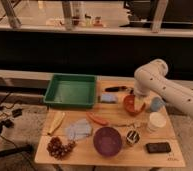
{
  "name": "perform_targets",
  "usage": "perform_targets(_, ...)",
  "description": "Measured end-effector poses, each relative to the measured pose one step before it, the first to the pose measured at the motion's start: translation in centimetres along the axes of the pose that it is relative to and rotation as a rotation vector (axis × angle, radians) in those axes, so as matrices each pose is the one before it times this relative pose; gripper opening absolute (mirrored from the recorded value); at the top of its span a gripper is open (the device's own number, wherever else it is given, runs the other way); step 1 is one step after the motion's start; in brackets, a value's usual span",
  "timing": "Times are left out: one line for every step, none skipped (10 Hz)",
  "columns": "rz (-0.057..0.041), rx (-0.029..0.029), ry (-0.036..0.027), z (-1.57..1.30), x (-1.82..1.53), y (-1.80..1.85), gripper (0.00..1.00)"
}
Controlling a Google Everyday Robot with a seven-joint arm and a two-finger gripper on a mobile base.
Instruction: Stack bowls on top of each other
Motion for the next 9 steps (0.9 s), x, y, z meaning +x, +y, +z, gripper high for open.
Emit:
perform_targets(0.00767,0.00407,-0.00809,0.642,-0.315,-0.561,0.80)
perform_targets(0.00235,0.00209,-0.00468,0.547,-0.373,-0.417,0.80)
perform_targets(0.00874,0.00013,-0.00248,0.606,-0.070,-0.517,0.80)
perform_targets(0.01788,0.00161,-0.00131,0.684,0.372,-0.748,0.80)
perform_targets(0.00738,0.00193,0.00013,0.435,0.231,-0.525,0.80)
perform_targets(0.00845,0.00273,0.00254,0.511,0.365,-0.615,0.80)
perform_targets(0.01010,0.00451,0.00257,0.538,0.307,-0.565,0.80)
perform_targets(0.01035,0.00300,0.00422,0.581,0.718,-0.614,0.80)
perform_targets(0.00938,0.00033,0.00398,0.435,0.599,-0.340,0.80)
